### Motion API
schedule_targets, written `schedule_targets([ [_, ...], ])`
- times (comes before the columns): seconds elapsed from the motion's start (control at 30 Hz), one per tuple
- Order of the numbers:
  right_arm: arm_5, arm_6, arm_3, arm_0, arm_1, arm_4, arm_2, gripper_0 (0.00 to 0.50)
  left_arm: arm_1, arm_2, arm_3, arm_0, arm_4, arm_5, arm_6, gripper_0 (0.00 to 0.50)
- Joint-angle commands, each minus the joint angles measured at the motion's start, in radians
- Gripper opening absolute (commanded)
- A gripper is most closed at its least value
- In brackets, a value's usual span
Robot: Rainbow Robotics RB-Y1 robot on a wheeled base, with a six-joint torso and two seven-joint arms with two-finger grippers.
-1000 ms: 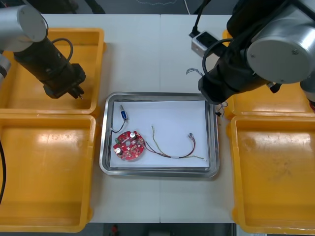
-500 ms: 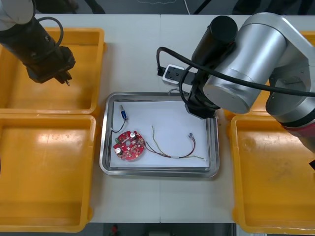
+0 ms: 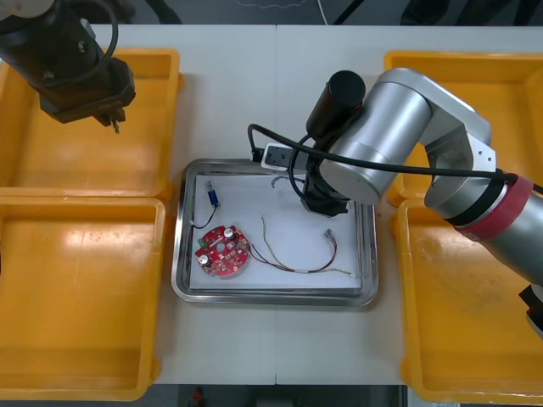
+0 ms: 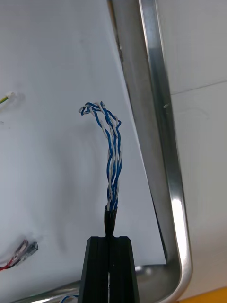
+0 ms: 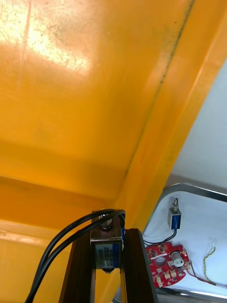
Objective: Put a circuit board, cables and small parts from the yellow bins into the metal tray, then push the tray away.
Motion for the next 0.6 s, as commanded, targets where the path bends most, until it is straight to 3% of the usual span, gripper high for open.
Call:
schedule_targets([
  [0.03,-0.071,0.064,0.011,0.002,-0.008,0.012,0.081,0.0,0.03,0.027,-0.125,0.049,-0.028,0.014,-0.172,0.0],
  [0.6,-0.101,0.119,0.071,0.001,-0.017,0.069,0.096,0.0,0.022,0.027,-0.179,0.079,-0.033,0.014,-0.19,0.0],
])
